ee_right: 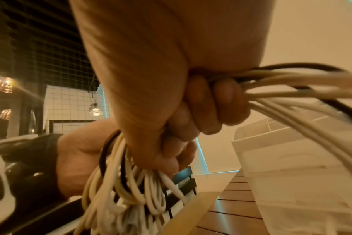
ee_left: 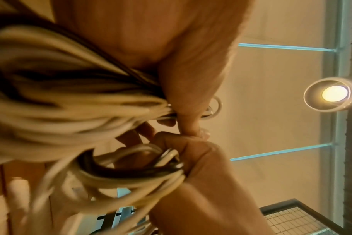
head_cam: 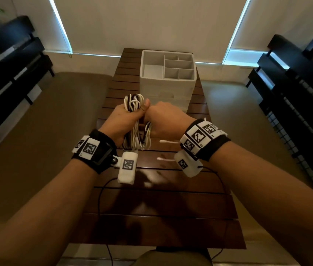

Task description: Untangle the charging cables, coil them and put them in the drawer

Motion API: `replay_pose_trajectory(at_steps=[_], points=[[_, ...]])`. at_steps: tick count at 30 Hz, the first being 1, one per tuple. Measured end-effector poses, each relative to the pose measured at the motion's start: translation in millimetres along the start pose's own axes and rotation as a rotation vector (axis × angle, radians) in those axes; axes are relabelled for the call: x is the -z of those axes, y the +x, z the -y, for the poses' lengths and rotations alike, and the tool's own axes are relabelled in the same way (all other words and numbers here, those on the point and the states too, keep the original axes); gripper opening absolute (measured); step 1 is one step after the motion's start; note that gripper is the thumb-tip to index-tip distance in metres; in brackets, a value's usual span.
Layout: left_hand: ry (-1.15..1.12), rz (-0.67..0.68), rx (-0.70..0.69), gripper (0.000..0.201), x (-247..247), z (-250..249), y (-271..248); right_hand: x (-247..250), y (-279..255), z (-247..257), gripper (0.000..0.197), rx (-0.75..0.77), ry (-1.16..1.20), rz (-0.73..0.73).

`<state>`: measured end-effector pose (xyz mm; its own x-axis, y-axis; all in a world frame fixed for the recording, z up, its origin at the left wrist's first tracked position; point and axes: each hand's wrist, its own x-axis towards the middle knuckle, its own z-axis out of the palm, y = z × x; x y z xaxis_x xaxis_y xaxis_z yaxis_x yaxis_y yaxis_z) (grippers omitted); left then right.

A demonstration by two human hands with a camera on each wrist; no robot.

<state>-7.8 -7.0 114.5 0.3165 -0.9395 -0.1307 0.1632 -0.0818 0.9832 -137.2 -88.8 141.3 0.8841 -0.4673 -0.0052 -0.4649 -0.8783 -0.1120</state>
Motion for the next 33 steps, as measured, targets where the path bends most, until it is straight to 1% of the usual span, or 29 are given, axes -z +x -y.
replay_pose_trajectory(at_steps=[2, 6, 8, 10, 12, 14, 16, 19, 22, 24, 26, 29, 31, 33], points=[[0.002, 0.013, -0.026, 0.034, 1, 2, 3, -2, 2, -1, 0.009, -0.057, -0.005, -0.015], [0.054, 0.094, -0.058, 0.053, 5, 3, 3, 4, 3, -5, 0.027, -0.138, 0.017, -0.06], [0.096, 0.146, -0.08, 0.057, 4, 6, 2, 9, 3, -6, 0.033, -0.164, 0.008, -0.078], [0.148, 0.169, -0.089, 0.056, 4, 8, 1, 12, 3, -6, 0.026, -0.162, -0.011, -0.061], [0.147, 0.193, -0.081, 0.052, 8, 9, 2, 12, 1, -6, 0.02, -0.145, -0.004, -0.042], [0.103, 0.218, -0.068, 0.04, 12, 7, 1, 10, 0, -8, 0.021, -0.115, 0.037, -0.031], [0.122, 0.228, -0.09, 0.029, 14, 6, 1, 6, 1, -10, 0.021, -0.092, 0.09, -0.024], [0.156, 0.203, -0.126, 0.023, 14, 7, 2, -6, 5, -12, 0.018, -0.102, 0.184, -0.021], [0.12, 0.146, -0.145, 0.018, 15, 9, 1, -11, 4, -12, 0.023, -0.101, 0.297, -0.075], [0.08, 0.122, -0.146, 0.012, 16, 8, -1, -8, 2, -16, 0.024, -0.121, 0.394, -0.072], [0.05, 0.126, -0.146, 0.013, 16, 7, -2, -5, -1, -21, 0.022, -0.111, 0.474, -0.031], [0.022, 0.128, -0.158, 0.019, 15, 2, -4, 4, -8, -29, 0.021, -0.072, 0.613, 0.014], [-0.06, 0.144, -0.146, 0.026, 18, -3, -4, 8, -15, -35, 0.027, -0.069, 0.693, 0.01], [-0.167, 0.177, -0.104, 0.035, 25, -7, -3, 7, -20, -42, 0.029, -0.07, 0.754, -0.002]])
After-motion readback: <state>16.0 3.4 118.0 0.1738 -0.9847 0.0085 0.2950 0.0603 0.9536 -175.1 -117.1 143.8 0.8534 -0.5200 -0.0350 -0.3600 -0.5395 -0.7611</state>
